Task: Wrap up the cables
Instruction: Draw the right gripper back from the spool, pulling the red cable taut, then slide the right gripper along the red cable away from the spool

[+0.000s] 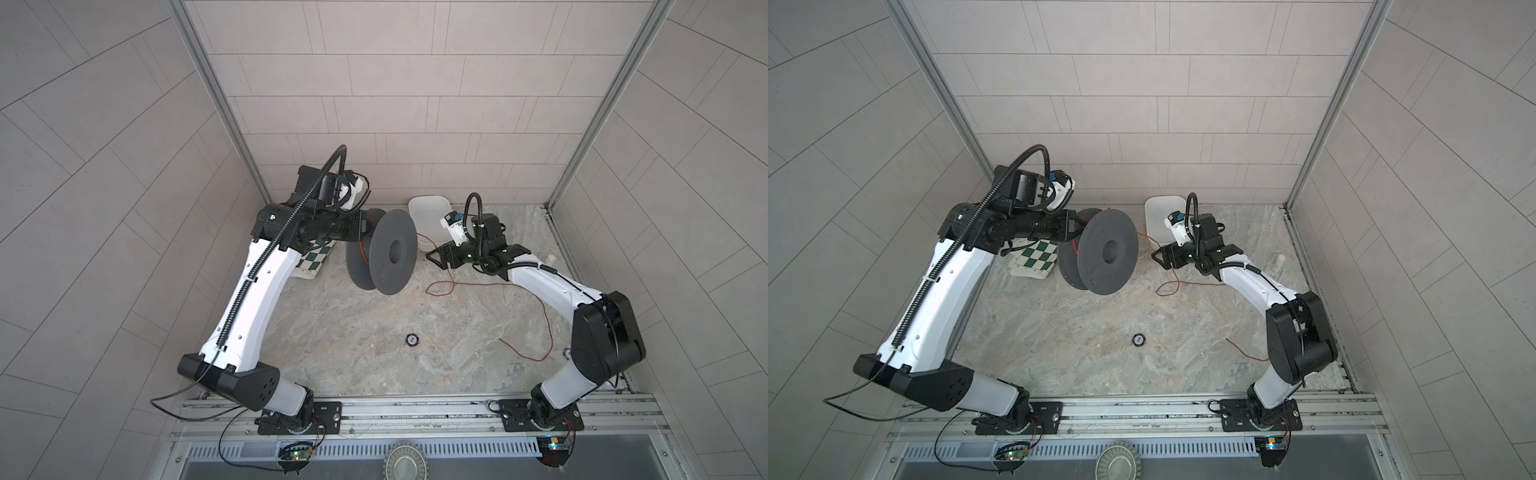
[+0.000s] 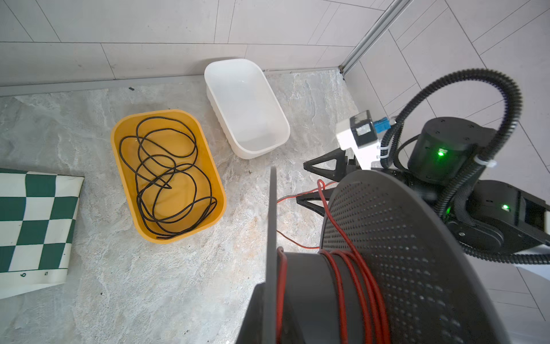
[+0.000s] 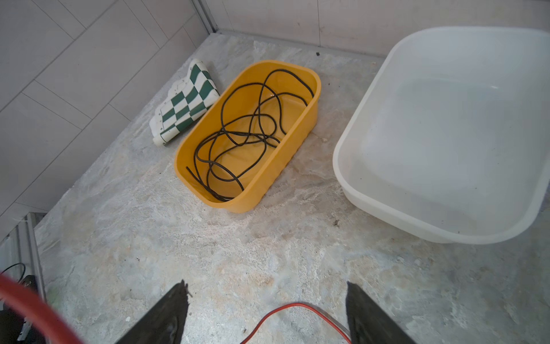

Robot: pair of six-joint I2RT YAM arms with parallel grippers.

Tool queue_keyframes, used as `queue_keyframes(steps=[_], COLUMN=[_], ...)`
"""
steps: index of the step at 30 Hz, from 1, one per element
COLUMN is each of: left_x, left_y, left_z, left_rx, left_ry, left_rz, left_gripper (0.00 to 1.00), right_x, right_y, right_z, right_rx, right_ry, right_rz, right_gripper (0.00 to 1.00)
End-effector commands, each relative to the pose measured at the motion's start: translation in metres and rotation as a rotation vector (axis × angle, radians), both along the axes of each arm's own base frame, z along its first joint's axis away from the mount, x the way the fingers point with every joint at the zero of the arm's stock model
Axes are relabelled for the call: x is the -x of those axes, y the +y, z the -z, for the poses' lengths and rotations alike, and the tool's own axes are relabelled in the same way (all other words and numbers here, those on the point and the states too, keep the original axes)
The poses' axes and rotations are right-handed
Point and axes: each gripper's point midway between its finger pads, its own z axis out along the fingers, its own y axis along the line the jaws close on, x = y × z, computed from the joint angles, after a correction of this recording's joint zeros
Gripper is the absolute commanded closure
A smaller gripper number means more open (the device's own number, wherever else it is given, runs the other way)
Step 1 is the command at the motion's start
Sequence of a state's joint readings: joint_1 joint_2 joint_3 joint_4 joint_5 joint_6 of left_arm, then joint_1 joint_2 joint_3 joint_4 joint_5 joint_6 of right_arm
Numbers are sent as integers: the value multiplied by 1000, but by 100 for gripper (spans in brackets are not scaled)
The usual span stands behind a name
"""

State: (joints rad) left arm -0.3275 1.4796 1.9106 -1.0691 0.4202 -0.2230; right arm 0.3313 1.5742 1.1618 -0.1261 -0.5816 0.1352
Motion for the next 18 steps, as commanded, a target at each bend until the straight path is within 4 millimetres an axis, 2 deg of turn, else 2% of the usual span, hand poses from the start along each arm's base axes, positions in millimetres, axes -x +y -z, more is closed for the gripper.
queue_keyframes(steps=[1, 5, 9, 15, 18], left_x=[1, -1, -2, -4, -7], left_y=[-2, 1, 1, 4, 4], left_z=[-29, -32, -35, -37, -39], left_rx=[60, 50, 59, 68, 91], left_ry=[-67, -73, -77, -77, -72], left_rz=[4, -5, -9, -20, -21], left_gripper=[100, 100, 100, 100, 100], right_x=[10, 23, 28, 32, 36], right_y=[5, 11, 12, 12, 10], right_z=[-29, -36, -33, -24, -16], right_rx=[-58, -105, -115, -121, -120], right_ry=[-59, -43, -28, -3, 3], right_rz=[-49, -102, -112, -113, -108], right_gripper=[17, 19, 25, 48, 54])
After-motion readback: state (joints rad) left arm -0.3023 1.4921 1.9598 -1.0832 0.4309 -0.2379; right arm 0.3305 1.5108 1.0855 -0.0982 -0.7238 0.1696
